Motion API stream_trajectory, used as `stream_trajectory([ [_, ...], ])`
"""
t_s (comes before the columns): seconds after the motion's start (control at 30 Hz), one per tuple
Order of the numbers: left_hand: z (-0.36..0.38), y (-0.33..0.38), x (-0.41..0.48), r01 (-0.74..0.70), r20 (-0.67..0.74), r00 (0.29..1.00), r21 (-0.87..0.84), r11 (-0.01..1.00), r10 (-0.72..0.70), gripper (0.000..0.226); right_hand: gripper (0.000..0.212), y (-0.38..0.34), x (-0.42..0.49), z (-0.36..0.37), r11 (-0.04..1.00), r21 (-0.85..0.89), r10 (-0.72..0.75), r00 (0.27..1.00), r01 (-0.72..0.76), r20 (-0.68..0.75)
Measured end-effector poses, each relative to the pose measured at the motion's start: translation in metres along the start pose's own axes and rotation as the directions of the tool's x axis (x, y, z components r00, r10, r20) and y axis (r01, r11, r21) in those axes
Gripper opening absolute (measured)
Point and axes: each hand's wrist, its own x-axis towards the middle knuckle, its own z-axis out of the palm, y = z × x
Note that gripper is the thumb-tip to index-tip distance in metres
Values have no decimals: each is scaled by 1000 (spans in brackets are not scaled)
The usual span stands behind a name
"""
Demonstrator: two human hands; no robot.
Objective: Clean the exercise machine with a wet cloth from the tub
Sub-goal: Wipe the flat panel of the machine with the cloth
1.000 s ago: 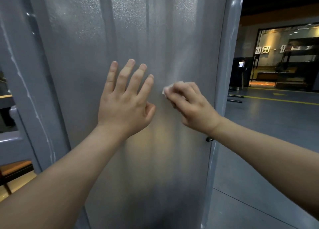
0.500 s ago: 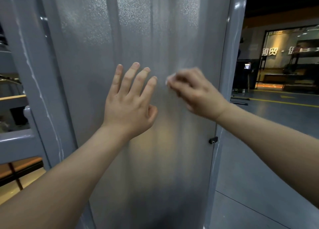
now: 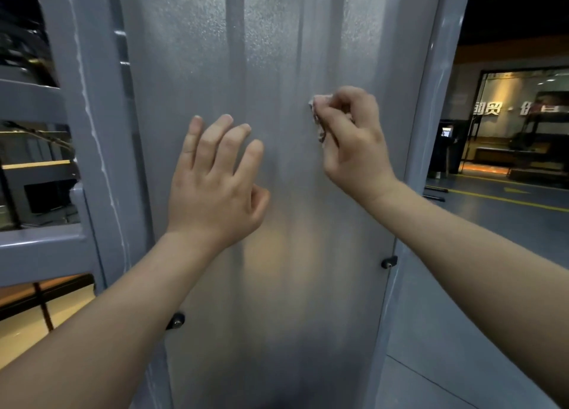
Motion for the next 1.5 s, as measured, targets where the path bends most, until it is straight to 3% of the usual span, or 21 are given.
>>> stream_trajectory([
  [0.07,0,-2,-1,-12,-4,1000,-10,1000,12,46,32,-22,-24,10,999,26,-35,998,33,59],
  [0.17,0,-4,-2,-16,5,1000,-23,1000,16,46,27,-27,-46,-2,926,59,-374,889,372,265],
  [0.23,0,-4,-2,-6,9,1000,-35,999,6,46,25,-13,-25,-8,886,29,-452,850,462,271],
  [0.27,0,-3,-2,-3,9,1000,-39,999,3,47,27,-6,-11,-7,907,3,-411,882,422,231],
  [0.33,-1,-3,-1,-1,9,1000,-40,999,1,47,32,-5,11,0,979,-36,-197,976,201,87],
  [0.4,-3,-3,-1,1,22,1000,-56,998,0,47,35,-24,2,11,1000,-11,-12,1000,12,-4],
  [0.47,-7,-4,-3,13,38,999,-99,995,-10,48,36,-42,-26,16,998,17,-63,996,62,67],
  [0.57,-18,-5,-13,59,21,998,-130,990,-56,49,28,-40,-36,0,942,36,-332,912,333,240],
  [0.63,-24,-4,-22,103,16,995,-123,987,-101,50,25,-29,-10,-8,915,11,-393,886,403,247],
  [0.73,-24,-5,-27,156,54,987,-121,980,-151,51,29,-35,21,1,993,12,-118,991,118,70],
  [0.8,-20,-9,-30,147,61,988,-115,982,-141,52,33,-55,6,13,998,61,-28,998,24,57],
  [0.87,-17,-12,-32,125,56,991,-117,985,-119,52,30,-66,-21,15,979,85,-200,965,187,170],
  [0.97,-14,-14,-33,120,53,992,-120,985,-114,53,24,-50,-12,5,887,69,-458,848,457,267],
  [1.03,-13,-13,-33,127,55,991,-119,985,-122,56,28,-38,16,9,928,18,-369,913,372,173],
  [1.1,-13,-13,-33,132,48,991,-119,984,-127,55,32,-45,29,16,990,21,-137,990,136,33],
  [1.17,-13,-14,-34,130,43,991,-130,983,-125,54,34,-62,12,25,997,26,-78,997,77,21],
  [1.27,-12,-16,-35,129,27,992,-159,979,-126,47,27,-66,-10,16,922,56,-386,898,383,210],
  [1.33,-12,-16,-36,132,8,991,-170,977,-132,42,24,-51,15,9,859,42,-504,828,510,245],
  [1.37,-12,-16,-36,130,-2,991,-171,977,-132,41,24,-45,32,9,876,15,-474,855,482,208],
  [1.43,-12,-16,-37,125,-15,991,-172,977,-129,41,26,-46,55,14,959,-20,-279,956,282,85],
  [1.5,-12,-16,-37,122,-14,992,-175,977,-127,41,30,-61,42,23,987,-9,-161,986,162,38],
])
